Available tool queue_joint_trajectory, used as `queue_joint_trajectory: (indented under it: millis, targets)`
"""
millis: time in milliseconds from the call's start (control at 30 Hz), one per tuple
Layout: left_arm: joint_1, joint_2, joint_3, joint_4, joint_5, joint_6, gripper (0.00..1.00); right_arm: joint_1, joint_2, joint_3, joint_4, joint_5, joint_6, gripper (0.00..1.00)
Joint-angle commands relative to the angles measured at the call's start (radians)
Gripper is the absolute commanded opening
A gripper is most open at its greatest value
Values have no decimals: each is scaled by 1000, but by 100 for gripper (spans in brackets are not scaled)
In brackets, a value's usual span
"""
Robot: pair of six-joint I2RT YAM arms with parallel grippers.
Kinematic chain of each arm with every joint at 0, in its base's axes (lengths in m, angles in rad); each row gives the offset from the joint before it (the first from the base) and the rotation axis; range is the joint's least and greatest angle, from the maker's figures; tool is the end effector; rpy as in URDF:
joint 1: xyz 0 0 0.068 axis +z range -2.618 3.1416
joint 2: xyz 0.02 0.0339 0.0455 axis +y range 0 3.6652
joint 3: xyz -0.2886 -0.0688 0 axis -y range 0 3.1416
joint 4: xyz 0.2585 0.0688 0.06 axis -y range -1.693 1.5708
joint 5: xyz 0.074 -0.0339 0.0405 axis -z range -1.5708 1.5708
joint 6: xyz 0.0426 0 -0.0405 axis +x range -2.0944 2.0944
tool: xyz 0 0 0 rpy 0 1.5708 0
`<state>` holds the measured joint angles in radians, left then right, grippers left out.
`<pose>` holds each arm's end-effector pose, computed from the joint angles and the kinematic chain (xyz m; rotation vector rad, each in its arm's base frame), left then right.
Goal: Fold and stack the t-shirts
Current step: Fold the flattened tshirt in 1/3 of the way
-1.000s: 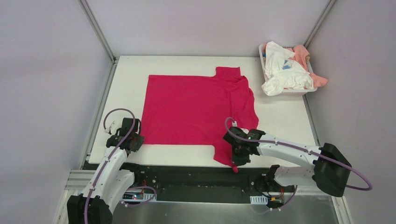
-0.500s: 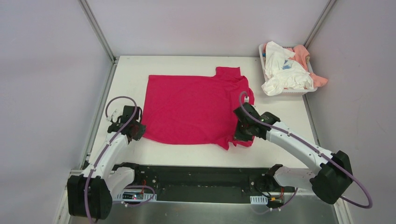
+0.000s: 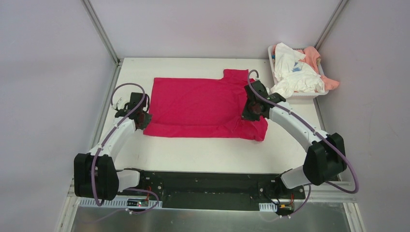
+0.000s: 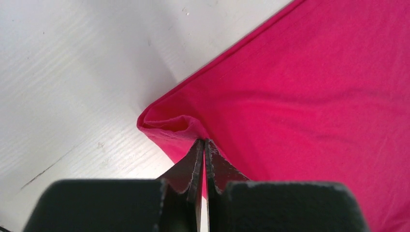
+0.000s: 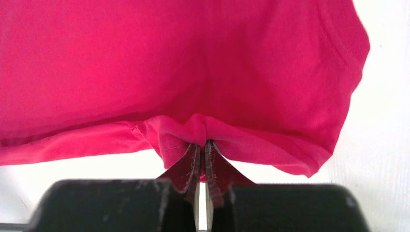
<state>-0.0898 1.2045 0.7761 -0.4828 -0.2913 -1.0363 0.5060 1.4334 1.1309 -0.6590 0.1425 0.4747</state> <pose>0.2472 -0.0100 0.2394 -1.2169 2.1086 -0.1426 0.2755 0.1457 0.2844 0.0172 2.5315 0.2154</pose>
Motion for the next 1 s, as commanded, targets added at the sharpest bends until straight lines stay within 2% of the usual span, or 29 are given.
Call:
queue_joint_trajectory:
  millis: [0, 300, 467, 600, 800, 833, 867, 900, 933, 967]
  targets:
    - [11, 52, 82, 12, -80, 5, 0, -38, 52, 91, 15, -11, -60, 0]
    - [14, 176, 173, 28, -95, 32, 0, -79, 158, 213, -13, -79, -233, 0]
    - [18, 230, 195, 32, -104, 37, 0, -101, 271, 332, -88, -114, -398, 0]
    - [19, 271, 220, 35, -98, 43, 0, -122, 397, 493, -212, -104, -517, 0]
    - [31, 337, 249, 35, -80, 42, 2, -148, 534, 620, -243, -73, -506, 5]
    - [34, 347, 254, 33, -81, 42, 12, -154, 554, 636, -223, -62, -483, 10]
    - [38, 354, 262, 33, -81, 44, 25, -160, 578, 659, -212, -49, -428, 23]
    - [41, 358, 269, 30, -80, 50, 45, -164, 608, 690, -210, -41, -396, 40]
    - [43, 357, 280, 30, -74, 59, 60, -166, 627, 716, -201, -39, -378, 47]
    - [43, 354, 294, 28, -65, 73, 72, -166, 636, 736, -187, -33, -364, 51]
